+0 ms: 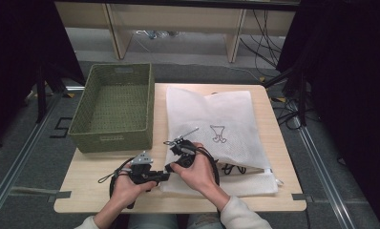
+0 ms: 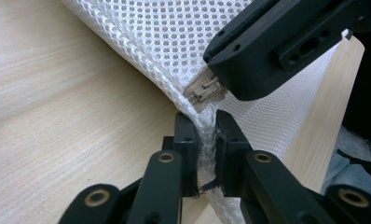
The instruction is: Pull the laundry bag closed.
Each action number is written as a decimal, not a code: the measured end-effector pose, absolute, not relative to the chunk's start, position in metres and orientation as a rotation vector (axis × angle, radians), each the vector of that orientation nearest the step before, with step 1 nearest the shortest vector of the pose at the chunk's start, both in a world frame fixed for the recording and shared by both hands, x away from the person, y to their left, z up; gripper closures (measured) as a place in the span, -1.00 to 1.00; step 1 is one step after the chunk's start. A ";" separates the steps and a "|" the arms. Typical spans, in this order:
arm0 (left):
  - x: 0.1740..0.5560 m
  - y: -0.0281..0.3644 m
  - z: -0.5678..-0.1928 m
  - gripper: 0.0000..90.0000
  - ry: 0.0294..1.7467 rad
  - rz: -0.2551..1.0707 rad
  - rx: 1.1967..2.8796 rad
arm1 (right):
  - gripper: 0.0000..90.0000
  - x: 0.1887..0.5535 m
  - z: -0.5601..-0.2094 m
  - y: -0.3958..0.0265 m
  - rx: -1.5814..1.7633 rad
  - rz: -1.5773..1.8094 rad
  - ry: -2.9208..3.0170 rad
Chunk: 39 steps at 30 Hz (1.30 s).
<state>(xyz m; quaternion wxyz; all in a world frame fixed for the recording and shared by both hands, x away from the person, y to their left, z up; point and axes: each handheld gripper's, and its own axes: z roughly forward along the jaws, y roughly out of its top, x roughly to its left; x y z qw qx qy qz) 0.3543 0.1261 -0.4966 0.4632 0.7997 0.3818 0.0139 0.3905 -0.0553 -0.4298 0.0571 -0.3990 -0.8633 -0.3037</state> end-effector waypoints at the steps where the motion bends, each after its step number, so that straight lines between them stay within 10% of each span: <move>1: 0.354 0.125 -0.497 0.80 0.956 0.022 1.941 | 0.94 0.390 -0.430 -0.055 -1.213 -0.922 -2.617; 39: 0.348 0.129 -0.481 0.92 0.992 0.062 1.740 | 0.95 0.383 -0.423 -0.081 -1.387 -1.013 -2.512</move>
